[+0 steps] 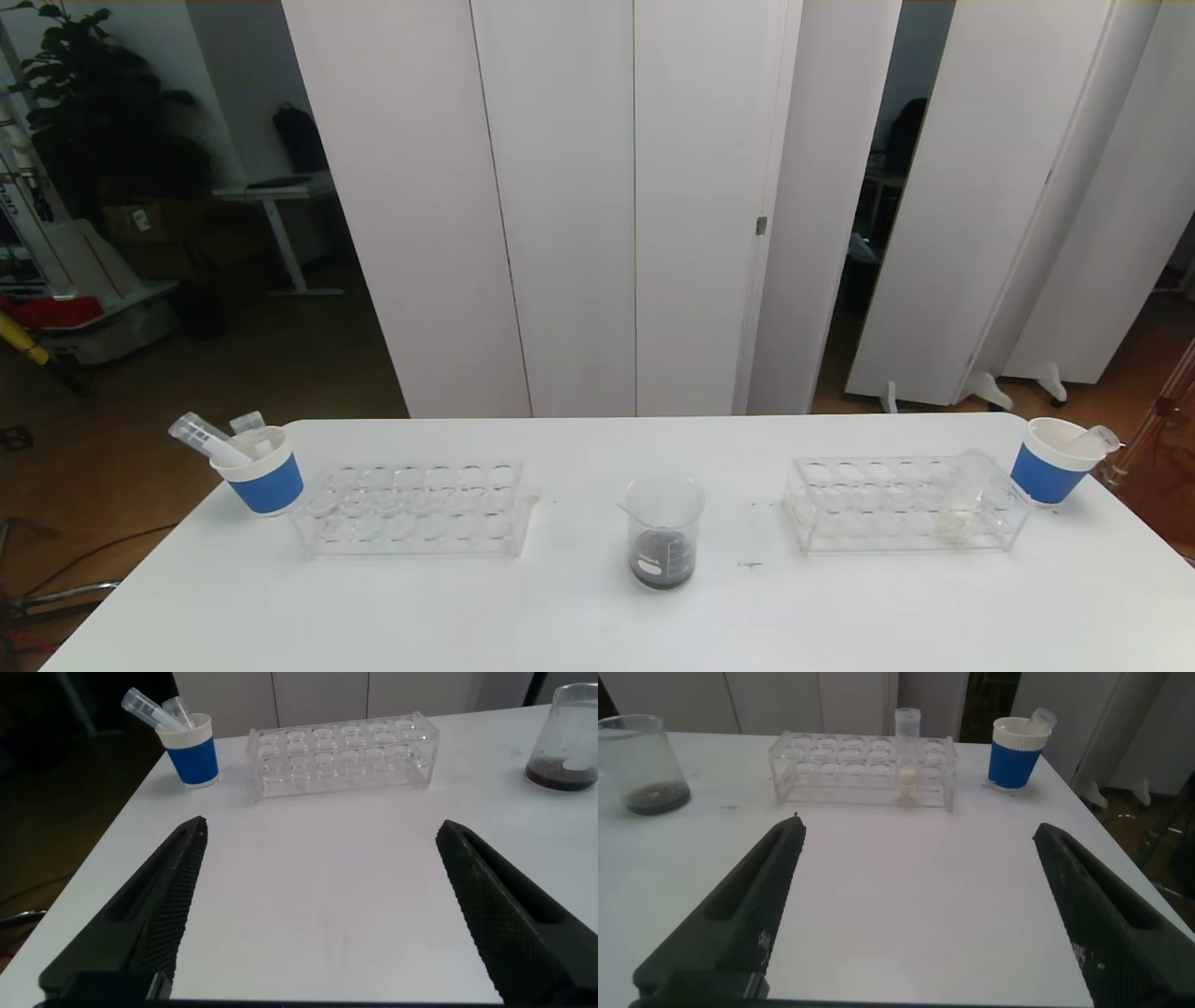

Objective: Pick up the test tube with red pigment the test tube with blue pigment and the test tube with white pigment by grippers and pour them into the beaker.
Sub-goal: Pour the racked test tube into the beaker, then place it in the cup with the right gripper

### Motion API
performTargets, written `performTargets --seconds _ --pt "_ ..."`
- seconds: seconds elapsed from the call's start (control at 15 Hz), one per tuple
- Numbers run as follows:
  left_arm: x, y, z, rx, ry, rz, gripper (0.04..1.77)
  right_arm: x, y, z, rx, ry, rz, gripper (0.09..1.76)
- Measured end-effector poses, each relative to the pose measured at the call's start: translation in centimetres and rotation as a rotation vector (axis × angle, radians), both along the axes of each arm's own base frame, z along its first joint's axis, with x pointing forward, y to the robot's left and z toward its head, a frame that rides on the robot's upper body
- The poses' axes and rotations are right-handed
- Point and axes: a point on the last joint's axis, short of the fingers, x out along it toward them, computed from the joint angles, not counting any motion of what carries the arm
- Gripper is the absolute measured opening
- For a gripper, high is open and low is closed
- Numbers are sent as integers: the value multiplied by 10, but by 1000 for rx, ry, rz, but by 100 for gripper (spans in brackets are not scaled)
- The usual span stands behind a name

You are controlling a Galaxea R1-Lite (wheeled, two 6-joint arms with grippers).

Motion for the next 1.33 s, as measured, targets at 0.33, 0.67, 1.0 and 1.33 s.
performTargets --seconds 0.33,0.67,1.0,1.33 --pt "0 0 0 0 0 0 175 0 0 0 0 0 0 175" --pt "0 0 0 0 0 0 175 0 0 0 1 0 -2 175" --pt "0 0 0 0 0 0 175 0 0 0 3 -1 -3 175" --pt "0 0 0 0 0 0 175 0 0 0 3 -1 -3 175"
